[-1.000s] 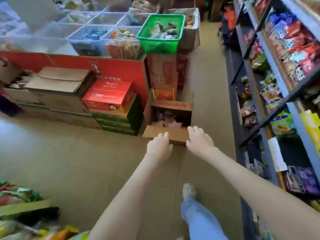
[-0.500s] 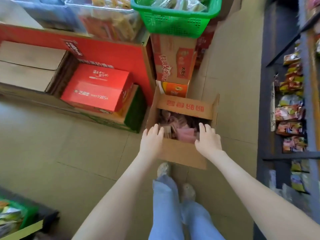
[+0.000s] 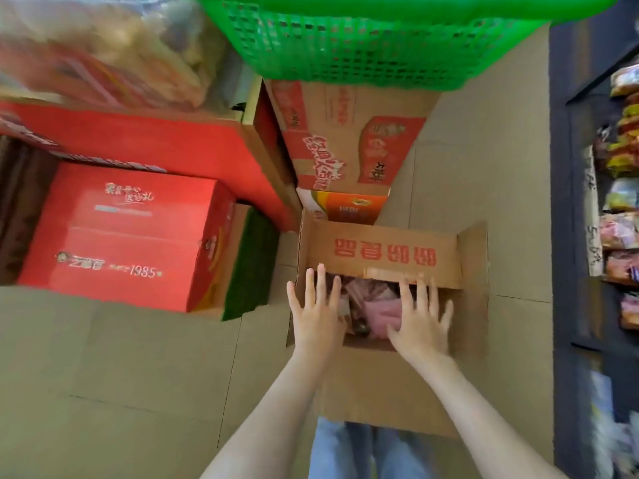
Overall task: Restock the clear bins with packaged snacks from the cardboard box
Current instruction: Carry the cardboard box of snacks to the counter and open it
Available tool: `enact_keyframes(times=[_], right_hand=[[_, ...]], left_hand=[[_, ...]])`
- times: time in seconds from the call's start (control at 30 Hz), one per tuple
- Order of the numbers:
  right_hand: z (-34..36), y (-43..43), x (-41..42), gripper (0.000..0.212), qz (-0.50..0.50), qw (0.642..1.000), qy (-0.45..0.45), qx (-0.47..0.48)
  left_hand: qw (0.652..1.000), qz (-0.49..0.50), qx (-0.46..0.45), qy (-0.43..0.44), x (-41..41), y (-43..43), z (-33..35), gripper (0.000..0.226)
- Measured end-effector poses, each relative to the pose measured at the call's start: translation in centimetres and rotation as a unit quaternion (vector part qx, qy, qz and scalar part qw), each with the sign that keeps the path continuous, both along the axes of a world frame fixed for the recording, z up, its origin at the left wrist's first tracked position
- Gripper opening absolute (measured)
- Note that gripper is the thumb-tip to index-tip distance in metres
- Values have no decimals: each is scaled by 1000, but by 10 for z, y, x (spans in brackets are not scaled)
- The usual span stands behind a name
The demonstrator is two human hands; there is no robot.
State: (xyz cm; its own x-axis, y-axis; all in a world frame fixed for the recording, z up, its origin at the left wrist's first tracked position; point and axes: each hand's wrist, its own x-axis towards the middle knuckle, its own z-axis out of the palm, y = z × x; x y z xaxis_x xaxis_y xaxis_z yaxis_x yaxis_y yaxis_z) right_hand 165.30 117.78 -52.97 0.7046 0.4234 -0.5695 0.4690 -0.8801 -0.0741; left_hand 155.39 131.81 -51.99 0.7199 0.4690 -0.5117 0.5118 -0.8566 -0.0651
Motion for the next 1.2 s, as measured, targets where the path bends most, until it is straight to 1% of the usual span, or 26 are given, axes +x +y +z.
enact_keyframes(times=[0.1,0.17,0.3,0.37,0.43,0.5,0.6,0.67,0.73,0.8,0.87,0.9,0.93,1.0,1.07,1.13,1.2], right_hand=[[-20,-1,12,96,-10,1000,-13,-26],[-29,-11,29,101,-28,997,-39,-63],[-40,-42,62,108,-123,982,-73,-127],[-46,-54,74,109,-179,973,-59,-131],[-50,-58,76,108,-216,969,-29,-120],[-55,-58,71,107,-199,973,-27,-111],[-69,-50,56,105,-116,987,-67,-89],[-82,-42,50,98,-56,993,-66,-85],[-100,-39,51,84,-56,995,-19,-76],[-122,-43,53,72,-104,991,75,-45],[-144,-54,53,63,-171,969,178,-19],[-152,-61,50,61,-203,958,202,-16],[-157,-69,45,60,-227,952,206,-21],[-161,-85,30,66,-239,948,203,-55],[-160,-101,10,80,-208,948,221,-94],[-156,-115,-11,90,-181,947,240,-111],[-153,-125,-29,95,-175,947,243,-114]], left_hand=[[1000,9,5,22,6,11,-21,80],[999,11,5,49,10,14,-37,79],[996,-20,11,88,18,14,-52,82],[995,-27,-4,95,27,11,-56,84],[995,-26,-26,93,32,7,-58,79],[994,-43,-50,92,38,-1,-63,74],[991,-74,-75,87,50,-14,-75,77],[990,-76,-77,87,61,-19,-87,79],[991,-52,-82,95,67,-21,-102,80],[988,-27,-99,118,70,-20,-118,82],[983,-24,-116,143,68,-18,-131,84],[981,-24,-122,146,67,-19,-135,84],[981,-25,-126,144,64,-20,-138,82],[983,-28,-125,130,55,-28,-138,75],[984,-28,-133,112,39,-42,-135,72],[979,-41,-161,115,20,-57,-133,74],[970,-81,-186,137,1,-73,-132,78]])
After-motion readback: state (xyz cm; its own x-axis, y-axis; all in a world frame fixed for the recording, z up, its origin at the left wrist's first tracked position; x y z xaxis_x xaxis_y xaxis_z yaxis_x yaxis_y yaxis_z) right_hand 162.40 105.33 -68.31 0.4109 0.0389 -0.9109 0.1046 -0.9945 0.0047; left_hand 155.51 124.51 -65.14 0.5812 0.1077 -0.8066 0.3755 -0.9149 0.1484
